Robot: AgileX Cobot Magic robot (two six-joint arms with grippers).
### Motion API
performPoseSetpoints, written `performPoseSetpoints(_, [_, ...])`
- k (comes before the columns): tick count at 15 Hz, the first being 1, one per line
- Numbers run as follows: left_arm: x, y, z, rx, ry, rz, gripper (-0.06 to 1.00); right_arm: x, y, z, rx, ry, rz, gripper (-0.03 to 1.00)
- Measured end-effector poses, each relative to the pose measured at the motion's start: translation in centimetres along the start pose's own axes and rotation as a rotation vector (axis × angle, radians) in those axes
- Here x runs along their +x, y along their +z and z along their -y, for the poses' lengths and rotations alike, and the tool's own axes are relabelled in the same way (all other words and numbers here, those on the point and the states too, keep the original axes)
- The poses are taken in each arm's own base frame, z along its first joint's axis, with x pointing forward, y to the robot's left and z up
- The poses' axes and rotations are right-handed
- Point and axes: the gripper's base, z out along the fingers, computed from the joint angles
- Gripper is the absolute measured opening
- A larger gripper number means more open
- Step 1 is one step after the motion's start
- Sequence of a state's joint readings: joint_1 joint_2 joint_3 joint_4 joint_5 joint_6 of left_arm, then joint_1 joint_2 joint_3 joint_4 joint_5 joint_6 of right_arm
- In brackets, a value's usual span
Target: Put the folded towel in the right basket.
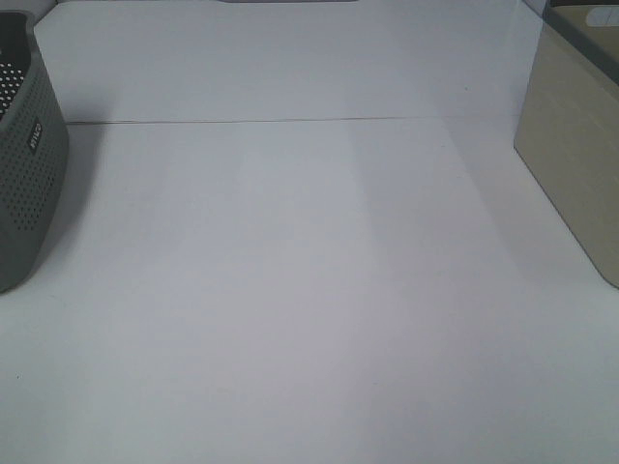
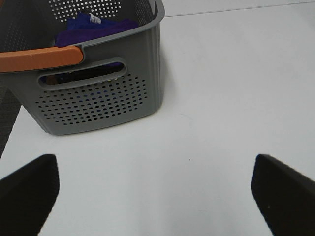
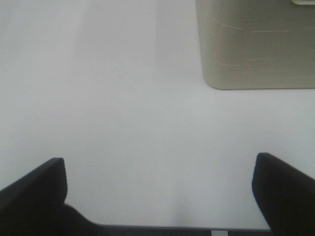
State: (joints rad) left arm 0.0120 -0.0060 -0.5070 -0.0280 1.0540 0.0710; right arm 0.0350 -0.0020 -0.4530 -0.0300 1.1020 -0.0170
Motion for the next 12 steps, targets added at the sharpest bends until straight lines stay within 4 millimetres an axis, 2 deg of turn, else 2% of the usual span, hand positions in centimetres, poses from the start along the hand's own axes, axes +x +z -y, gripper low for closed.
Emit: performPoseSetpoints(12, [0.00, 0.00, 0.00, 0.000, -0.001, 0.000, 0.99, -0.01, 0.00, -0.25, -0.008, 0.025, 0.000, 0.98])
